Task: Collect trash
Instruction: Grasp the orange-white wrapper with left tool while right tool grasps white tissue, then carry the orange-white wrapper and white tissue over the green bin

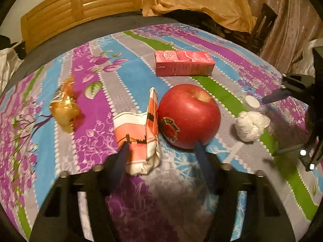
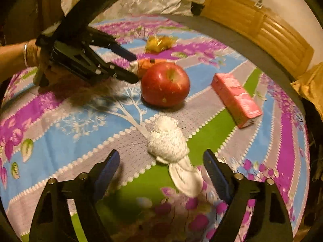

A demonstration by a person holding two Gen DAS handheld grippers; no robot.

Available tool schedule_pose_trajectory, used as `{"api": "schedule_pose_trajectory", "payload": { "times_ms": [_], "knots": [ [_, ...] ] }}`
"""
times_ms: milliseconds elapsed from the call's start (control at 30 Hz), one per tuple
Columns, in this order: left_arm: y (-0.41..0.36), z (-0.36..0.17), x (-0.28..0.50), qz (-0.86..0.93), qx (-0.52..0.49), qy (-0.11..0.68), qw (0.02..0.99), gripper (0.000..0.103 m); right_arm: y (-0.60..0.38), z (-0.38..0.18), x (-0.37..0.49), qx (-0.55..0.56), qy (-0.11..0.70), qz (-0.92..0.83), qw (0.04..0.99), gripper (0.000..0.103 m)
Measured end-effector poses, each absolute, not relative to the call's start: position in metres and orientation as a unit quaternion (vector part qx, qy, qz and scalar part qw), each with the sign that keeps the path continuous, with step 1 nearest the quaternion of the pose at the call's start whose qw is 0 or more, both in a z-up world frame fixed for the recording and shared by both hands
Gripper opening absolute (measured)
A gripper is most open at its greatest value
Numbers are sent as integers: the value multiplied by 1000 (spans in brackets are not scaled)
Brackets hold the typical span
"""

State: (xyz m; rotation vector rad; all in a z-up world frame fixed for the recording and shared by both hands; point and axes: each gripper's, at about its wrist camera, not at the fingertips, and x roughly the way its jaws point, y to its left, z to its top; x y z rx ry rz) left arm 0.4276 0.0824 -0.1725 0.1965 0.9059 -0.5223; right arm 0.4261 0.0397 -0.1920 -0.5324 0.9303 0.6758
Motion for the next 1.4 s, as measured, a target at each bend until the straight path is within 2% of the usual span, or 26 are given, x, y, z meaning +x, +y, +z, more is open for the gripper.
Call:
{"api": "schedule_pose_trajectory", "payload": {
  "times_ms": [67,100,133,167,200,233,300,567,800,967,1133,1400],
  "knots": [
    [84,-174,431,-262,87,435,857,44,44,-200,436,-246,453,320,795,69],
    [85,-175,432,-266,83,438,855,38,45,-204,440,-248,460,317,792,68],
    [85,-176,434,-265,81,442,853,25,46,-207,442,-249,462,316,790,68],
    [87,-180,436,-259,82,448,852,19,47,-210,443,-244,463,318,790,63],
    [88,-183,437,-254,85,451,852,15,47,-212,445,-231,469,321,790,48],
    [88,-184,438,-254,85,452,851,14,47,-213,446,-225,471,315,792,43],
    [92,-183,436,-253,74,447,855,13,46,-212,447,-213,466,312,800,41],
    [120,-150,403,-205,60,402,890,12,38,-181,400,-158,411,299,846,39],
    [92,-74,330,-234,64,356,903,12,-32,-101,275,-19,373,202,905,39],
    [3,-38,280,-334,69,325,882,12,-132,-61,163,74,375,44,923,39],
    [-127,-22,219,-466,108,301,825,12,-225,-28,53,130,353,-121,919,39],
    [-318,-16,109,-604,182,291,720,12,-342,1,-111,154,316,-345,870,39]
  ]
}}
